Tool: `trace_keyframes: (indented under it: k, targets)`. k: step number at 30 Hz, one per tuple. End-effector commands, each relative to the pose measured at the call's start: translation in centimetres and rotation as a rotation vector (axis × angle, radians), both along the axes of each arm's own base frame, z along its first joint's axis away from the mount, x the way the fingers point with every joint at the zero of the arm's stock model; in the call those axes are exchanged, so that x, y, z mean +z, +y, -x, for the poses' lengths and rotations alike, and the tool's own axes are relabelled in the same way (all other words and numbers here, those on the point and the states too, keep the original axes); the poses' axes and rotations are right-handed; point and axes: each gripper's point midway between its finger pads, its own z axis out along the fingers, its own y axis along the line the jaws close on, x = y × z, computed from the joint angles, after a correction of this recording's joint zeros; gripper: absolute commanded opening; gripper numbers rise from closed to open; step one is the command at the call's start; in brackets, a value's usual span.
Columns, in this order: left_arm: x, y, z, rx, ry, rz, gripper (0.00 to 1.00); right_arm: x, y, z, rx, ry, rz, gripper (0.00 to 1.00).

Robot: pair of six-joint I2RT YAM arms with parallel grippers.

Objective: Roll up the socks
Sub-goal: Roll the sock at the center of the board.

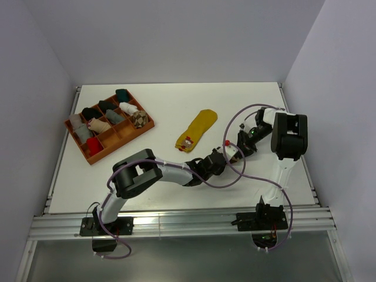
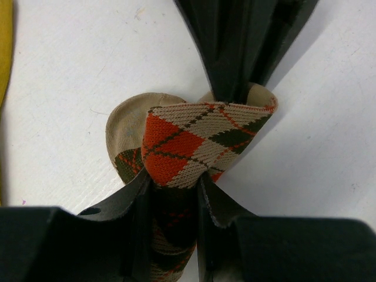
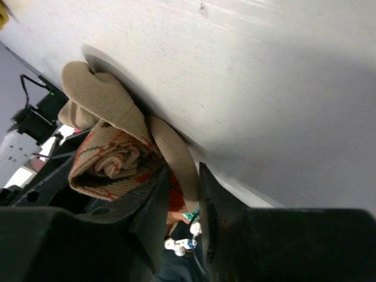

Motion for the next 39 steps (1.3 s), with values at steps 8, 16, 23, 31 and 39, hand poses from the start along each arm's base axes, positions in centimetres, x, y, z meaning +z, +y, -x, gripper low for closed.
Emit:
trace_keyframes:
  k: [8, 16, 23, 31, 39]
  targets:
    - [0.1, -0.3, 1.6, -0.056, -0.015, 0.005, 0.0, -0.2, 0.4, -1.5, 0.015, -0.019, 0.003, 0.0]
    - [3.3, -0.6, 3.2, -0.149, -0.055, 0.105, 0.0, -0.8, 0.1, -1.8, 0.055, -0.037, 0.06, 0.0]
    - [5.9, -1.9, 4.5, -0.245, -0.094, 0.165, 0.0, -1.2, 0.2, -1.6, 0.086, -0.041, 0.073, 0.0]
    - [6.4, -2.9, 6.8, -0.413, -0.113, 0.128, 0.0, -0.8, 0.2, -2.6, 0.104, -0.084, 0.106, 0.0]
    - [3.5, -4.1, 9.9, -0.659, -0.016, -0.059, 0.0, 0.4, 1.0, -4.2, 0.127, -0.126, 0.084, 0.0]
